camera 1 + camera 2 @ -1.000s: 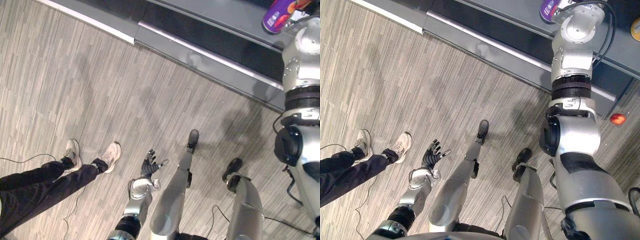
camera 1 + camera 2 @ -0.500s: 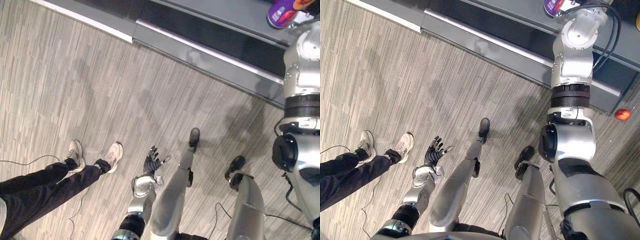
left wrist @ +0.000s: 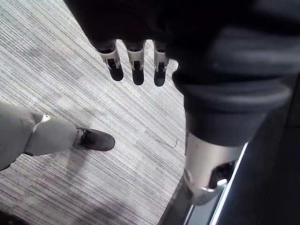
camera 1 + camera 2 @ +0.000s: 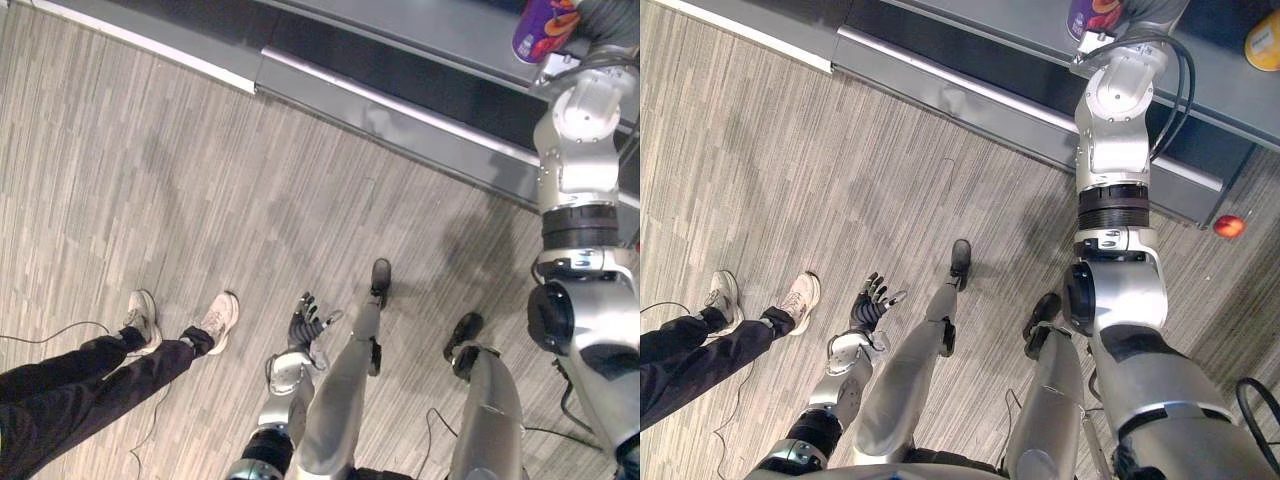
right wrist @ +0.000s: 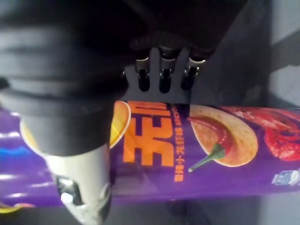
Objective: Put the gum and the chips on the shelf.
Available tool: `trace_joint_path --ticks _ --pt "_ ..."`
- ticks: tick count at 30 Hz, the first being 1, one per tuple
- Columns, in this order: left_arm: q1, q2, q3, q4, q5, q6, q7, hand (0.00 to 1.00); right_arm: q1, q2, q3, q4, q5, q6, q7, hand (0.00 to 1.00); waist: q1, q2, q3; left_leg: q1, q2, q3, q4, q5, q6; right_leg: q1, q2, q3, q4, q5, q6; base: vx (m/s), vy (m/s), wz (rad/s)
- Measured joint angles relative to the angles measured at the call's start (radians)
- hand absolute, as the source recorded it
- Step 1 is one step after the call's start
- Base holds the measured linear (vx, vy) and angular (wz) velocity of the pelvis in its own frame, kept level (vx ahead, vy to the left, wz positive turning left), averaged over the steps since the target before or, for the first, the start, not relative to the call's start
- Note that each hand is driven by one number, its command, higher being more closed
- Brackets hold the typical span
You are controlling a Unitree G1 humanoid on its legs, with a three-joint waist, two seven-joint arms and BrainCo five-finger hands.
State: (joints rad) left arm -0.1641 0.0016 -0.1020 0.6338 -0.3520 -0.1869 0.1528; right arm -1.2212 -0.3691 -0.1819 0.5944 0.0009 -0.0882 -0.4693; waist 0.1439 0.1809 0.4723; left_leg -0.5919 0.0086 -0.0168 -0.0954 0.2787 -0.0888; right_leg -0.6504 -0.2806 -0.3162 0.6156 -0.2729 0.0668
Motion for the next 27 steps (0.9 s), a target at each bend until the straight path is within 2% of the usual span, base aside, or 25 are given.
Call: trace_joint_path --ticks 6,9,11,15,18,21,23,27 --pt "0.001 -0.002 0.001 0.008 0.000 0.001 0.000 0.00 0.031 0.028 0.000 0.000 0.000 0.002 0.001 0.00 -0.004 -0.005 -0.002 0.016 0.004 0.013 0.000 -0.004 -0.002 0.009 0.003 0.009 -0.001 0.000 0.000 -0.01 -0.039 -0.06" --pt "0.001 -0.002 0.001 0.009 0.000 0.001 0.000 0.00 0.056 0.039 0.001 0.000 0.000 0.011 0.014 0.00 -0.004 -0.022 -0.010 0.021 0.005 0.024 0.000 -0.003 -0.001 0.009 0.005 0.020 -0.003 0.000 0.000 -0.01 -0.039 -0.09" --pt "0.001 -0.002 0.002 0.011 0.000 0.001 -0.001 0.00 0.074 0.045 0.000 0.000 0.000 0.016 0.021 0.00 -0.006 -0.045 -0.020 0.024 0.008 0.027 0.000 0.001 0.004 0.009 0.009 0.023 -0.006 0.000 0.000 0.00 -0.041 -0.06" --pt "0.003 -0.002 0.001 0.012 0.000 0.003 -0.002 0.00 0.099 0.065 0.001 0.000 0.000 0.016 0.025 0.00 -0.008 -0.052 -0.023 0.052 0.013 0.031 0.000 -0.001 0.002 0.041 0.016 0.024 -0.021 0.001 0.000 -0.01 -0.040 -0.05" --pt "0.004 0.002 0.022 0.045 0.000 0.005 -0.003 0.00 0.151 0.100 0.024 -0.003 0.000 0.016 0.038 0.00 -0.009 -0.074 -0.034 0.072 0.020 0.049 0.000 -0.017 0.004 0.052 0.023 0.035 -0.029 0.001 0.000 -0.01 -0.046 -0.13" --pt "0.005 0.003 0.029 0.102 0.001 0.025 -0.010 0.00 0.218 0.142 0.045 -0.005 -0.001 0.017 0.052 0.00 -0.030 -0.088 -0.040 0.096 0.029 0.059 0.001 -0.014 0.011 0.084 0.034 0.038 -0.044 0.005 0.003 0.01 -0.048 -0.09" --pt "0.005 0.003 0.032 0.147 0.006 0.033 -0.020 0.00 0.263 0.162 0.045 -0.009 -0.001 0.018 0.074 0.00 -0.033 -0.091 -0.040 0.125 0.035 0.066 0.001 -0.016 0.012 0.116 0.042 0.041 -0.058 0.006 0.003 0.05 -0.069 -0.13" --pt "0.003 0.007 0.108 0.261 0.023 0.062 -0.040 0.00 0.370 0.201 0.093 -0.012 -0.003 0.019 0.122 0.00 -0.046 -0.113 -0.047 0.156 0.059 0.089 0.099 -0.086 0.019 0.193 0.068 0.053 -0.091 0.012 -0.003 0.03 -0.071 -0.20"
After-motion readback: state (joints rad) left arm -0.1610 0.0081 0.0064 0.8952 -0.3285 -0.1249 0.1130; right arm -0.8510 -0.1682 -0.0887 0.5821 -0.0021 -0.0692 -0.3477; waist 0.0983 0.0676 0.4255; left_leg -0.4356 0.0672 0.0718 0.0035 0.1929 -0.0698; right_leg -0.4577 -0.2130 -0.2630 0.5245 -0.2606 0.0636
